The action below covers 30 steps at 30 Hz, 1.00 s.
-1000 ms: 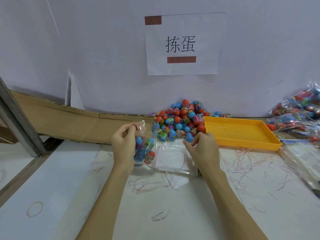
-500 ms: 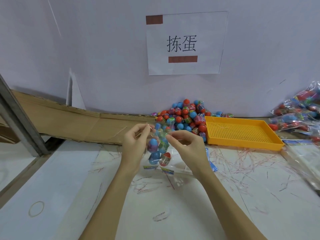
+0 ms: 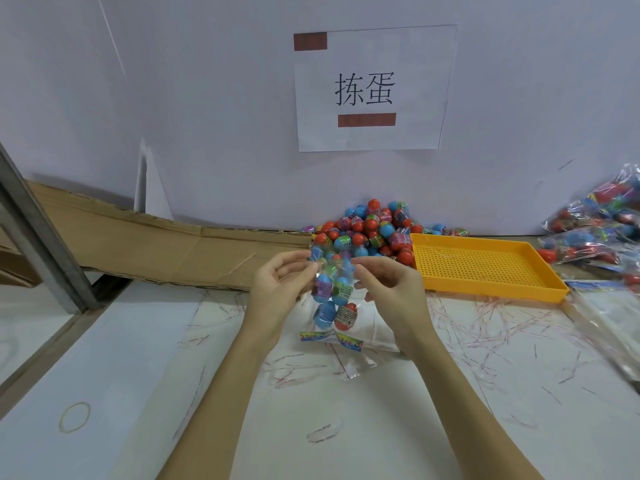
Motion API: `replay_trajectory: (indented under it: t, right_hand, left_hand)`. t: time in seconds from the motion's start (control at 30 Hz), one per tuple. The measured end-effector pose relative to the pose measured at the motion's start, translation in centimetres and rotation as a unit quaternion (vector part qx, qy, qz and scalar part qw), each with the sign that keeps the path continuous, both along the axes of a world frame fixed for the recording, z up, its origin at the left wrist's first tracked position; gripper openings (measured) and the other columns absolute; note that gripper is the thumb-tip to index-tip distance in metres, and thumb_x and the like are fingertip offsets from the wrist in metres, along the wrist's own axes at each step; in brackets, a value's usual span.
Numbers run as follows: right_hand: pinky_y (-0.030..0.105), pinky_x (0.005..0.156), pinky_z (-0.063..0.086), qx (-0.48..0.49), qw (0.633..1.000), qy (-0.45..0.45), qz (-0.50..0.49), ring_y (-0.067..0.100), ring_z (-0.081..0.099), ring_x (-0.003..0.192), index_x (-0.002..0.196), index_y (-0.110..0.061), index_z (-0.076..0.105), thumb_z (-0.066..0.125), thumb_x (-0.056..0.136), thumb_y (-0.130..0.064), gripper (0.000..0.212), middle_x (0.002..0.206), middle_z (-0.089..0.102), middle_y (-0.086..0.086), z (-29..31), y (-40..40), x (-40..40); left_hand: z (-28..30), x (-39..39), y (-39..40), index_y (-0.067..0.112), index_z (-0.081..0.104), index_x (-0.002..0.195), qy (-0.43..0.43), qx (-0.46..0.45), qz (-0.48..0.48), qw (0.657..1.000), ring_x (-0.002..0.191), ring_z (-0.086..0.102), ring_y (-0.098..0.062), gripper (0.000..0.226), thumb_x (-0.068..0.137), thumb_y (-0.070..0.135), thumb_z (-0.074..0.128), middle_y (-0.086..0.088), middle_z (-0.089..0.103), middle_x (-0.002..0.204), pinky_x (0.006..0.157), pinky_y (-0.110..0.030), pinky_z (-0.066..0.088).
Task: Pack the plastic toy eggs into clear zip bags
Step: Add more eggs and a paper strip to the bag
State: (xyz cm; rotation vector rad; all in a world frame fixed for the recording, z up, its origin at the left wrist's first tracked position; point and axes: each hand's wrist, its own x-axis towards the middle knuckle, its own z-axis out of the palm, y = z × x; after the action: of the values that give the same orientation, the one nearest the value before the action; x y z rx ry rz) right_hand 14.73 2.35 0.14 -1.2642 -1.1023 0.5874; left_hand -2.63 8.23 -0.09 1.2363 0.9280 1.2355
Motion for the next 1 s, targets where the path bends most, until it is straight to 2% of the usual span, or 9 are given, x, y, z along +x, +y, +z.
replay_trajectory:
  t: [0.1, 0.23, 0.33, 0.43, 0.53, 0.73, 0.87, 0.93, 1.0]
  right_hand:
    - [0.017, 0.058, 0.055, -0.003, 1.0, -0.005, 0.003, 0.009, 0.072, 0.075, 0.088, -0.037, 0.075, 0.071, 0.094, -0.017, 0.021, 0.081, 0.076, -0.013, 0.0, 0.1, 0.1]
    - [0.017, 0.059, 0.055, -0.008, 1.0, 0.008, 0.008, 0.008, 0.071, 0.076, 0.089, -0.033, 0.077, 0.074, 0.092, -0.021, 0.014, 0.08, 0.076, -0.012, 0.0, 0.1, 0.3]
    - [0.017, 0.06, 0.055, -0.012, 1.0, 0.021, 0.014, 0.007, 0.071, 0.074, 0.093, -0.029, 0.078, 0.076, 0.091, -0.019, 0.011, 0.078, 0.077, -0.01, 0.2, 0.0, 0.7]
    - [0.019, 0.062, 0.056, -0.02, 0.999, 0.033, 0.029, 0.008, 0.072, 0.075, 0.098, -0.025, 0.08, 0.076, 0.09, -0.016, 0.012, 0.08, 0.078, -0.007, 0.3, -0.2, 1.0]
    - [0.02, 0.066, 0.057, -0.029, 0.997, 0.043, 0.053, 0.009, 0.073, 0.083, 0.099, -0.023, 0.08, 0.076, 0.089, -0.016, 0.013, 0.086, 0.079, -0.008, 0.3, -0.2, 1.2]
    - [0.02, 0.071, 0.057, -0.042, 0.993, 0.048, 0.102, 0.015, 0.074, 0.085, 0.108, -0.018, 0.08, 0.074, 0.091, -0.013, 0.018, 0.094, 0.08, 0.0, 0.3, -0.3, 2.2]
    - [0.02, 0.076, 0.058, -0.024, 0.989, 0.067, 0.132, 0.019, 0.074, 0.091, 0.105, -0.02, 0.081, 0.075, 0.09, -0.012, 0.017, 0.098, 0.079, 0.003, 0.4, -0.5, 2.8]
    - [0.021, 0.078, 0.058, -0.025, 0.988, 0.062, 0.14, 0.02, 0.074, 0.092, 0.102, -0.02, 0.082, 0.074, 0.091, -0.01, 0.017, 0.099, 0.079, 0.003, 0.4, -0.5, 2.9]
    - [0.02, 0.078, 0.057, -0.028, 0.989, 0.044, 0.14, 0.017, 0.074, 0.092, 0.098, -0.021, 0.082, 0.071, 0.093, -0.006, 0.02, 0.098, 0.079, 0.001, 0.4, -0.5, 3.0]
  left_hand:
    - [-0.2, -0.2, 0.2, 0.009, 0.075, 0.108, -0.028, -0.012, -0.005, 1.0, 0.092, 0.078, -0.018, 0.016, 0.093, 0.012, 0.076, -0.007, 0.08, 0.1, 0.069, -0.02, 0.059]
    - [-0.6, -0.6, 0.7, 0.009, 0.077, 0.105, -0.019, -0.012, 0.013, 1.0, 0.092, 0.077, -0.019, 0.012, 0.093, 0.013, 0.076, -0.008, 0.08, 0.097, 0.075, -0.024, 0.06]
    - [-0.7, -0.9, 1.0, 0.011, 0.08, 0.101, -0.023, -0.022, 0.014, 0.999, 0.084, 0.074, -0.02, 0.01, 0.091, 0.013, 0.078, -0.011, 0.08, 0.094, 0.079, -0.031, 0.06]
    - [-0.6, -1.6, 1.2, 0.017, 0.083, 0.096, -0.017, -0.015, -0.011, 1.0, 0.08, 0.074, -0.019, 0.009, 0.089, 0.012, 0.08, -0.013, 0.079, 0.091, 0.074, -0.027, 0.062]
    - [-0.4, -2.4, 1.5, 0.02, 0.085, 0.097, -0.022, -0.012, -0.038, 0.999, 0.079, 0.076, -0.018, 0.018, 0.084, 0.008, 0.082, -0.014, 0.08, 0.095, 0.07, -0.023, 0.061]
    - [-0.7, -3.0, 1.8, 0.018, 0.084, 0.098, -0.004, 0.004, -0.076, 0.997, 0.083, 0.077, -0.018, 0.026, 0.072, 0.025, 0.085, -0.014, 0.08, 0.099, 0.072, -0.021, 0.06]
    - [-0.9, -3.2, 1.9, 0.019, 0.083, 0.101, 0.012, 0.032, -0.096, 0.995, 0.083, 0.076, -0.02, 0.035, 0.07, 0.036, 0.088, -0.014, 0.079, 0.097, 0.074, -0.023, 0.06]
    - [-1.0, -3.3, 1.9, 0.02, 0.083, 0.101, 0.023, 0.047, -0.09, 0.995, 0.083, 0.076, -0.022, 0.032, 0.073, 0.035, 0.087, -0.013, 0.08, 0.096, 0.075, -0.024, 0.06]
    - [-1.1, -3.4, 2.0, 0.023, 0.084, 0.101, 0.032, 0.055, -0.075, 0.995, 0.085, 0.077, -0.023, 0.02, 0.082, 0.024, 0.083, -0.011, 0.08, 0.097, 0.076, -0.026, 0.061]
